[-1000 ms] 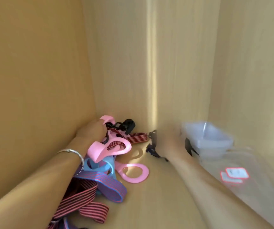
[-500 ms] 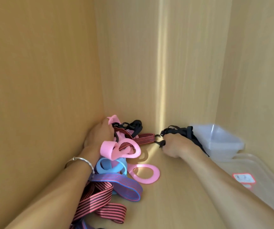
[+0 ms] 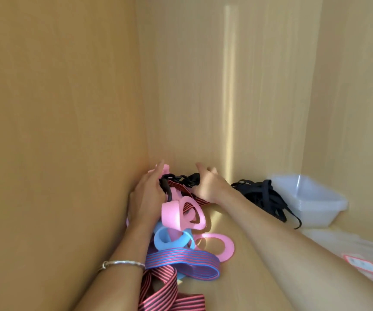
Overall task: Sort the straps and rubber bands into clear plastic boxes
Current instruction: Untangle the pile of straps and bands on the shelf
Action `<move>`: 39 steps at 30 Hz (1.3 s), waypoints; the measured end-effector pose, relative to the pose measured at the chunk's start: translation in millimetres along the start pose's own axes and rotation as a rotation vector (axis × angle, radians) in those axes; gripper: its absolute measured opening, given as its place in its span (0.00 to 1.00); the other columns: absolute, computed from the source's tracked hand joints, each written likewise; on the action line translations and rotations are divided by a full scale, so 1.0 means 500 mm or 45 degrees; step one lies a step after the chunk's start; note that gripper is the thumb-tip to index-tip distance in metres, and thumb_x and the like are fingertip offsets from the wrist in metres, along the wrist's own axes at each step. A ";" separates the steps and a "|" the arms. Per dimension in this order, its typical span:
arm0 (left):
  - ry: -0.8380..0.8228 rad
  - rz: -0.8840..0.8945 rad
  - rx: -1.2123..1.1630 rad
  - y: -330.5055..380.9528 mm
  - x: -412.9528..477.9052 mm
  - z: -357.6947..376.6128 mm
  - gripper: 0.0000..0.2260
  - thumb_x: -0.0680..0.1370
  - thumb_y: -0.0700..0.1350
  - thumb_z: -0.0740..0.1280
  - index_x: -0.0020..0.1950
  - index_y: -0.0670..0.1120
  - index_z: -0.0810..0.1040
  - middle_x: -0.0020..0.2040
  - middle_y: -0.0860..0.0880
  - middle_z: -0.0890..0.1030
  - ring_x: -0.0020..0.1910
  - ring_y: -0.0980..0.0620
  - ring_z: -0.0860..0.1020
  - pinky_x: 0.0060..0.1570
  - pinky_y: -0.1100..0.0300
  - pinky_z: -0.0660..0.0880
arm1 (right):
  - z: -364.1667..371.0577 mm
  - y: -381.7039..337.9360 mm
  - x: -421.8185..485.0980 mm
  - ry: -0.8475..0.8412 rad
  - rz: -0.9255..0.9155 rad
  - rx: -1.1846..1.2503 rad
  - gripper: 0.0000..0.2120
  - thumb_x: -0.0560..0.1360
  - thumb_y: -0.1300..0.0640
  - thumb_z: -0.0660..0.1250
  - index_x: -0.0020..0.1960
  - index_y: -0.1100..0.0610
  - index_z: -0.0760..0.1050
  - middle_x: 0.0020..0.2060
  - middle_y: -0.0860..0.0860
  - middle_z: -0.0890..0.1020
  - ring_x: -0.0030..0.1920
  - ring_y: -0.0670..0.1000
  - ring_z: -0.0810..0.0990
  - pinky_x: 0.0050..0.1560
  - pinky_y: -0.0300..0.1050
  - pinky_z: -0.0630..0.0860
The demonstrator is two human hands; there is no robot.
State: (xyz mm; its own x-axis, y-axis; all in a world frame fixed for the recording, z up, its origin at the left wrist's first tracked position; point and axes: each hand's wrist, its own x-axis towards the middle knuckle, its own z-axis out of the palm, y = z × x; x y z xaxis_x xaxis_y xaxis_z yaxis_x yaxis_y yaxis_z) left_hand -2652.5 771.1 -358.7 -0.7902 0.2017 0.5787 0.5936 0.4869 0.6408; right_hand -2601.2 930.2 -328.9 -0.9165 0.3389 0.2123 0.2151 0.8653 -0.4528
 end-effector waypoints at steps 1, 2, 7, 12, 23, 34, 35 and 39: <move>0.023 0.022 0.017 -0.002 -0.001 0.003 0.25 0.78 0.38 0.56 0.70 0.61 0.69 0.67 0.58 0.74 0.61 0.54 0.74 0.51 0.68 0.63 | 0.013 0.003 0.019 0.001 0.031 0.038 0.33 0.77 0.51 0.64 0.77 0.50 0.52 0.69 0.60 0.61 0.65 0.65 0.71 0.65 0.55 0.70; 0.044 0.031 0.021 -0.001 -0.003 0.004 0.24 0.78 0.37 0.56 0.68 0.60 0.72 0.66 0.57 0.75 0.61 0.53 0.74 0.50 0.66 0.64 | 0.025 0.006 0.033 -0.001 0.053 0.097 0.34 0.77 0.52 0.64 0.78 0.49 0.50 0.70 0.61 0.61 0.66 0.65 0.70 0.66 0.54 0.70; 0.088 0.075 0.005 0.000 -0.008 0.013 0.19 0.79 0.41 0.58 0.64 0.59 0.74 0.63 0.53 0.77 0.61 0.50 0.75 0.51 0.60 0.68 | 0.070 0.022 0.057 -0.063 0.067 0.211 0.25 0.80 0.53 0.62 0.75 0.55 0.62 0.67 0.59 0.74 0.64 0.60 0.74 0.58 0.44 0.71; 0.126 0.084 0.003 0.003 -0.011 0.011 0.18 0.78 0.53 0.52 0.65 0.56 0.71 0.60 0.54 0.78 0.58 0.47 0.76 0.54 0.54 0.74 | 0.022 0.012 0.058 0.243 0.125 0.438 0.11 0.81 0.58 0.58 0.58 0.58 0.76 0.53 0.60 0.81 0.52 0.61 0.79 0.49 0.47 0.76; 0.100 -0.124 0.072 0.014 -0.019 0.011 0.14 0.79 0.45 0.57 0.64 0.51 0.71 0.63 0.42 0.77 0.58 0.38 0.75 0.51 0.51 0.71 | -0.213 -0.025 -0.006 0.691 -0.207 1.181 0.20 0.76 0.70 0.52 0.47 0.49 0.76 0.36 0.49 0.79 0.42 0.52 0.78 0.40 0.43 0.74; 0.147 -0.150 0.134 0.013 -0.016 0.014 0.16 0.79 0.41 0.56 0.64 0.43 0.76 0.61 0.36 0.73 0.57 0.34 0.73 0.53 0.48 0.70 | -0.309 -0.064 -0.048 0.956 -0.284 1.328 0.20 0.74 0.71 0.50 0.48 0.53 0.77 0.35 0.50 0.76 0.34 0.47 0.75 0.37 0.43 0.76; 0.160 -0.161 0.119 0.013 -0.013 0.015 0.15 0.80 0.41 0.56 0.63 0.42 0.76 0.60 0.36 0.74 0.57 0.35 0.73 0.53 0.48 0.70 | -0.305 -0.073 -0.058 0.887 -0.294 1.351 0.19 0.76 0.70 0.51 0.48 0.53 0.76 0.38 0.52 0.76 0.32 0.47 0.76 0.34 0.42 0.77; 0.194 -0.150 0.098 0.013 -0.008 0.021 0.14 0.81 0.44 0.55 0.54 0.37 0.78 0.56 0.34 0.76 0.54 0.34 0.74 0.51 0.47 0.70 | -0.243 -0.092 -0.100 0.295 -0.098 1.088 0.14 0.81 0.66 0.53 0.56 0.56 0.75 0.53 0.59 0.78 0.31 0.50 0.82 0.30 0.43 0.80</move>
State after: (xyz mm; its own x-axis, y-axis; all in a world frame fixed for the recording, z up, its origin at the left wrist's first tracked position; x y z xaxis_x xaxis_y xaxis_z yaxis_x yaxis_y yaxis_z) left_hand -2646.9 782.3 -362.0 -0.8179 0.0115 0.5752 0.4801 0.5645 0.6715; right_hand -2524.4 918.2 -213.2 -0.8071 0.4372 0.3969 -0.2547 0.3486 -0.9020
